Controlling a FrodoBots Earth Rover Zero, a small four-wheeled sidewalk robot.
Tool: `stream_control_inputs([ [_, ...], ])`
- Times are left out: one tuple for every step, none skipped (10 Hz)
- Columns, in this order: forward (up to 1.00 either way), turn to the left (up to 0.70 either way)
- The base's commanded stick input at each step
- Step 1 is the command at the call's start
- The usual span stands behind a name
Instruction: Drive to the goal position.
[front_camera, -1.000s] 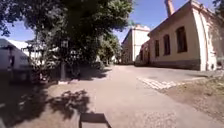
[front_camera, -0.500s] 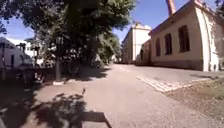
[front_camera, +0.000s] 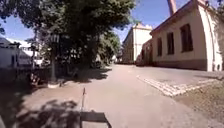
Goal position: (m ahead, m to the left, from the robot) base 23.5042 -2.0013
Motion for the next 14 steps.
stream_control_inputs([
  [0.70,-0.14],
  [0.70,-0.14],
  [0.70,-0.14],
  [0.70,-0.12],
  [0.70,-0.09],
  [0.70,0.00],
  [0.70,0.00],
  [0.70,0.00],
  [0.70,0.00],
  [0.70,0.00],
  [0.70,-0.05],
  [0.70,-0.12],
  [0.70,-0.14],
  [0.70,-0.14],
])
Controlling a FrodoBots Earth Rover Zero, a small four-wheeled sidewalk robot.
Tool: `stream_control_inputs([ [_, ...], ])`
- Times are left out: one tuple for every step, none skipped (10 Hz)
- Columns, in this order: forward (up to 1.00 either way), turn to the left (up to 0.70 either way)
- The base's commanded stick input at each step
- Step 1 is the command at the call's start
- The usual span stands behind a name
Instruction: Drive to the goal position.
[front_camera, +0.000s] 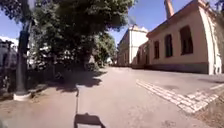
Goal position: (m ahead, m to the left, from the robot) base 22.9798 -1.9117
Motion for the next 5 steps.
stream_control_inputs([
  [0.70,-0.14],
  [0.70,-0.13],
  [0.70,-0.07],
  [0.70,0.00],
  [0.70,0.00],
])
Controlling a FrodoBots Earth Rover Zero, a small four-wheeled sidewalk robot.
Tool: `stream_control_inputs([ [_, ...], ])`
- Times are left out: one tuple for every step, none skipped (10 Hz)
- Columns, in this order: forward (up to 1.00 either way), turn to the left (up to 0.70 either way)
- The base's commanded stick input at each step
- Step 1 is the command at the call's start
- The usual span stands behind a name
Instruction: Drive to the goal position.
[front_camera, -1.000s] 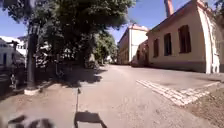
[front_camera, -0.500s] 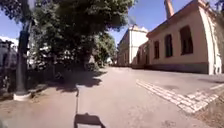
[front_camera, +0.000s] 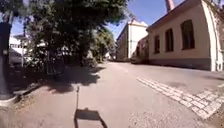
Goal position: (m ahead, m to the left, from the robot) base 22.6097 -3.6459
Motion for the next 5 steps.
stream_control_inputs([
  [0.70,0.00],
  [0.70,0.00],
  [0.70,0.00],
  [0.70,-0.06],
  [0.70,-0.12],
])
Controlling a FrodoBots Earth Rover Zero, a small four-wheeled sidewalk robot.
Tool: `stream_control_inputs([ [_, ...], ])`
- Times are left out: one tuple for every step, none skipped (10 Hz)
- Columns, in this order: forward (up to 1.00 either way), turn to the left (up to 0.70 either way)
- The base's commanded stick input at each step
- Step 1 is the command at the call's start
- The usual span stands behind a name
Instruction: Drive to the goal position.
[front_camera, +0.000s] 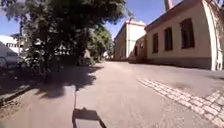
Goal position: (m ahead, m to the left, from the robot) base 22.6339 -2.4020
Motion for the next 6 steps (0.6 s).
stream_control_inputs([
  [0.70,-0.14],
  [0.70,-0.14],
  [0.70,-0.12],
  [0.70,0.00],
  [0.70,0.00],
  [0.70,0.00],
])
